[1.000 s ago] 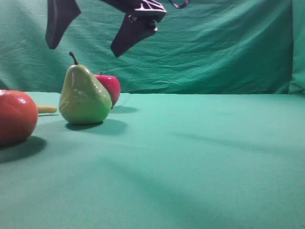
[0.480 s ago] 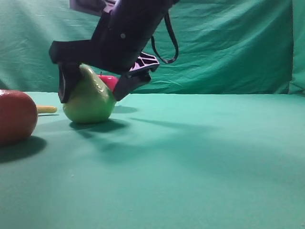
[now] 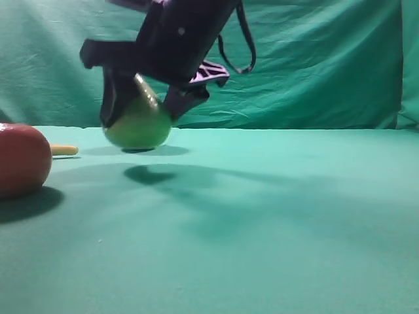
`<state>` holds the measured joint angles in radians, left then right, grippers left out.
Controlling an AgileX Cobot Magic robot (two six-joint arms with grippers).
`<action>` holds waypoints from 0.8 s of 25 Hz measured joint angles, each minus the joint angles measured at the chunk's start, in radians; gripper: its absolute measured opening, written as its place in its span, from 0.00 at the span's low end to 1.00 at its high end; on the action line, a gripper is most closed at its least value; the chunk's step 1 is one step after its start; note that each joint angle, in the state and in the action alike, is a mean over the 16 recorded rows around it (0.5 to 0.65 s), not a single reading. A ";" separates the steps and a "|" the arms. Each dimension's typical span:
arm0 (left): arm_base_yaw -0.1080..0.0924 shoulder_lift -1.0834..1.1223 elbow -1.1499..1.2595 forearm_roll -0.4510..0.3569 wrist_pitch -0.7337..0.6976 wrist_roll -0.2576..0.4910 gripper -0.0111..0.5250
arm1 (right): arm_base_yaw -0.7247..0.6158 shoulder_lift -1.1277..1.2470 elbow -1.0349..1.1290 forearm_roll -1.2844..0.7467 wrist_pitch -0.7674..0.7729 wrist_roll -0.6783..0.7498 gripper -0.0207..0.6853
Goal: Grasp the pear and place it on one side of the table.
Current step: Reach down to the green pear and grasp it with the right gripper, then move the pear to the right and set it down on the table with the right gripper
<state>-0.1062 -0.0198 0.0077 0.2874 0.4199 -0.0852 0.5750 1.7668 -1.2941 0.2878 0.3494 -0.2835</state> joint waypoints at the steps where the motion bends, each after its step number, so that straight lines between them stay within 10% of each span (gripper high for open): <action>1: 0.000 0.000 0.000 0.000 0.000 0.000 0.02 | -0.025 -0.032 0.024 -0.001 0.004 0.000 0.73; 20: 0.000 0.000 0.000 0.000 0.000 0.000 0.02 | -0.285 -0.229 0.665 0.002 -0.322 0.004 0.73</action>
<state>-0.1062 -0.0198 0.0077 0.2874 0.4199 -0.0852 0.2896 1.5376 -0.6291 0.2901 0.0275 -0.2798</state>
